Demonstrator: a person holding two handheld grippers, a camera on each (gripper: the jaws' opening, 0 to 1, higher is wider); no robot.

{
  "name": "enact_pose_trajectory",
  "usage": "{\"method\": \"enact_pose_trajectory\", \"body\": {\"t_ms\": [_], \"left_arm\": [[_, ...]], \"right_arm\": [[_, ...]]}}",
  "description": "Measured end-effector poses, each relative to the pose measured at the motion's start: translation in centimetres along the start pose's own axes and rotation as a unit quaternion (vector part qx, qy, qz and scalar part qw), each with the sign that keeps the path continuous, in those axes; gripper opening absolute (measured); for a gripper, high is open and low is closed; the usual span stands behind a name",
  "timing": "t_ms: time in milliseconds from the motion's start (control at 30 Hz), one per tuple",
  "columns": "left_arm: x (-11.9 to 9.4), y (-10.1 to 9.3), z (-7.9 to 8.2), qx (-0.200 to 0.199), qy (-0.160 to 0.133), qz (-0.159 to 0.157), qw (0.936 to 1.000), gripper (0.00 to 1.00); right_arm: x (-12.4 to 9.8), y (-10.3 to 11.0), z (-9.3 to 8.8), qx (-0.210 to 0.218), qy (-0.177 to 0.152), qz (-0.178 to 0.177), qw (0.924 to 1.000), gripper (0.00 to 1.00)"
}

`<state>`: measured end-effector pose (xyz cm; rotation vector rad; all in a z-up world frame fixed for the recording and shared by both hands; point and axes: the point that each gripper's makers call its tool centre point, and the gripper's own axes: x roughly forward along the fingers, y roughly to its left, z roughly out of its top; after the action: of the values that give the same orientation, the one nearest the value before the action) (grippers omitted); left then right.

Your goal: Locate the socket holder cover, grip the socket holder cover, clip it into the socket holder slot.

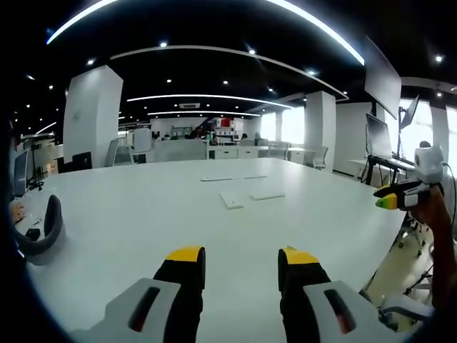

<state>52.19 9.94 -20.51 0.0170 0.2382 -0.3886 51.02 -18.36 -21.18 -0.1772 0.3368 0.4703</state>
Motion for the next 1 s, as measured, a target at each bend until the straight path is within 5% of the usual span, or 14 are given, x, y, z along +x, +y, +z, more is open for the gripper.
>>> {"method": "enact_pose_trajectory", "body": {"t_ms": [1000], "left_arm": [[0.5, 0.8, 0.5, 0.002, 0.000, 0.001, 1.0000, 0.41]], "right_arm": [[0.7, -0.9, 0.4, -0.008, 0.005, -0.001, 1.0000, 0.32]]}}
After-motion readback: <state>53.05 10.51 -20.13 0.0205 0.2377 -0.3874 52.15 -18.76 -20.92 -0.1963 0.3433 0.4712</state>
